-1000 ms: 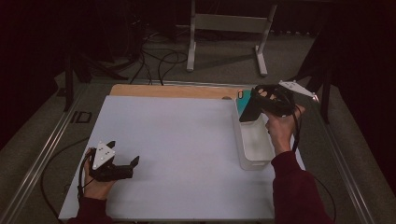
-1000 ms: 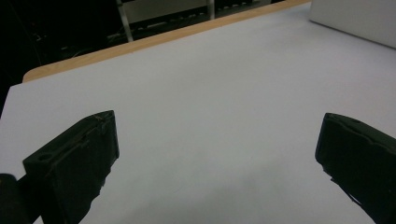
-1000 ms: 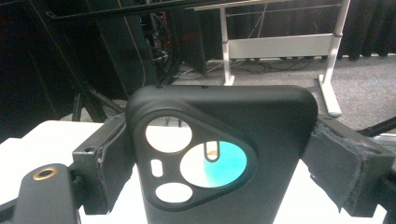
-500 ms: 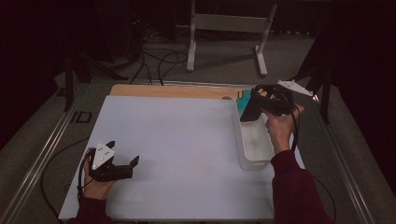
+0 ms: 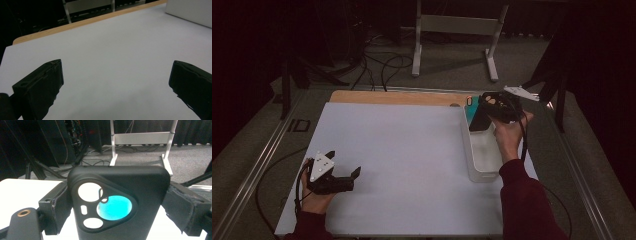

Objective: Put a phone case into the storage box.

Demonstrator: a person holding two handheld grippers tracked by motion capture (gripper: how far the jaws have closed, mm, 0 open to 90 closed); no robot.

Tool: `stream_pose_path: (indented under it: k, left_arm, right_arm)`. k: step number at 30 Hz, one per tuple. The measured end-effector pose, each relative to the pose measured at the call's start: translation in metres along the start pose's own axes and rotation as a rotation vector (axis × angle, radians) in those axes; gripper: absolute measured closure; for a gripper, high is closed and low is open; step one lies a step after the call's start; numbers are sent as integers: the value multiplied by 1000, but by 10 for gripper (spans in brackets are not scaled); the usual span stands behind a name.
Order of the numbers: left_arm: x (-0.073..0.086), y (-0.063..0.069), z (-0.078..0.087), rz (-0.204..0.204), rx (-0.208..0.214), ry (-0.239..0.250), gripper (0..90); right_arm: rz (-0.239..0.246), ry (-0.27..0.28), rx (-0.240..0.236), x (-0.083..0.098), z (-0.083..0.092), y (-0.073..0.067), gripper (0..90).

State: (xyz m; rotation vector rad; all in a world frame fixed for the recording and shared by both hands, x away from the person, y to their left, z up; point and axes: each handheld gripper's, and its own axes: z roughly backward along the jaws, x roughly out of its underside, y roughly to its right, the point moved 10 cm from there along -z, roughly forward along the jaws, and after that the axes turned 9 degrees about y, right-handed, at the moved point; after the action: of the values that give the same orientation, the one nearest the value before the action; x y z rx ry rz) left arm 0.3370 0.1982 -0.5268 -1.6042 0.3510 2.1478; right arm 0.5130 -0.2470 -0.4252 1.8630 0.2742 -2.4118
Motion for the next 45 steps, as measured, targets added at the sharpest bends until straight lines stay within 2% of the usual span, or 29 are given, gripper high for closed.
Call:
stream_pose_path:
  k: [19, 45]
  left_arm:
    - [-1, 1, 0, -1, 6, 3, 0]
    - [-3, 0, 2, 4, 3, 15, 0]
  right_arm:
    - [17, -27, 58, 14, -17, 3, 139]
    - [44, -70, 103, 33, -37, 4, 136]
